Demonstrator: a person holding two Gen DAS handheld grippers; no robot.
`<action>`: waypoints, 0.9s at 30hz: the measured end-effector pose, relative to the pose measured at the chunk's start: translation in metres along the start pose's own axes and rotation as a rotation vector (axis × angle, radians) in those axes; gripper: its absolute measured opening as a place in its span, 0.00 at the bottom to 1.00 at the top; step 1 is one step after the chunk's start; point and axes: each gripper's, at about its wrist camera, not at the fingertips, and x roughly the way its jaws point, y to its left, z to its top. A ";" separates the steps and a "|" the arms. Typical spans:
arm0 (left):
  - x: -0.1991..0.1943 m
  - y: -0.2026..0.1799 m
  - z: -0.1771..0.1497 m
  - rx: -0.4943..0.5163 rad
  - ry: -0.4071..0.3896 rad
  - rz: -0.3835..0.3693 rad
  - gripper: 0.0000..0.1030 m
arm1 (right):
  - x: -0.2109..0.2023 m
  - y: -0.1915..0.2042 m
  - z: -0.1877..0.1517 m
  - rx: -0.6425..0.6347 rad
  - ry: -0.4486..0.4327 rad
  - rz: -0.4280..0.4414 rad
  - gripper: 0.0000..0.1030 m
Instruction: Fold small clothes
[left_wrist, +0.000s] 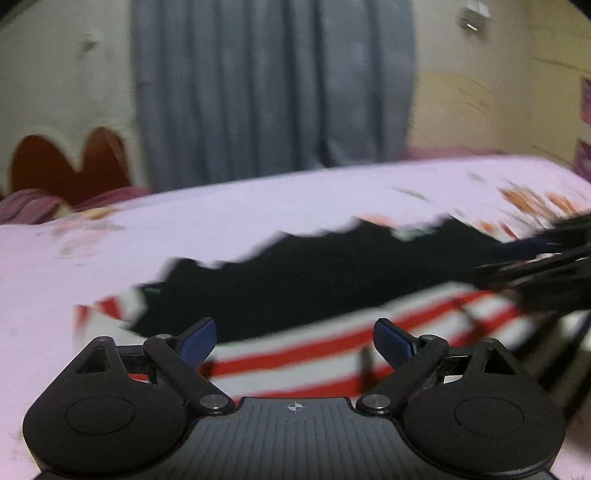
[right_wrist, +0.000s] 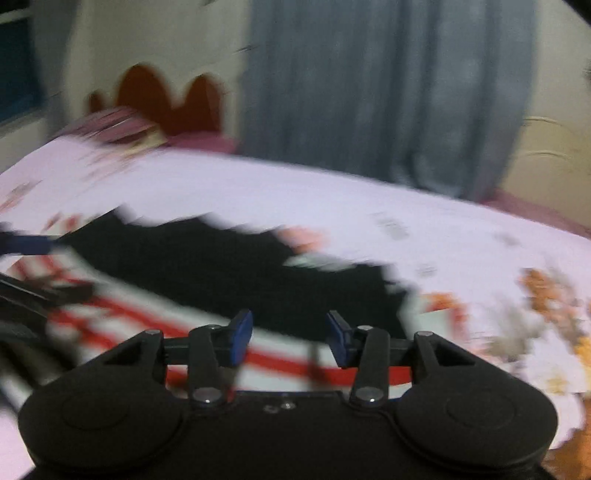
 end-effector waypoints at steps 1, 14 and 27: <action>0.003 -0.008 -0.001 0.015 0.019 -0.007 0.89 | 0.004 0.009 -0.003 -0.013 0.024 0.023 0.41; -0.043 0.035 -0.035 -0.076 0.057 0.115 0.89 | -0.041 -0.027 -0.039 0.086 0.062 -0.156 0.36; -0.070 -0.033 -0.057 -0.020 0.102 0.068 0.89 | -0.055 0.048 -0.065 0.032 0.123 -0.029 0.37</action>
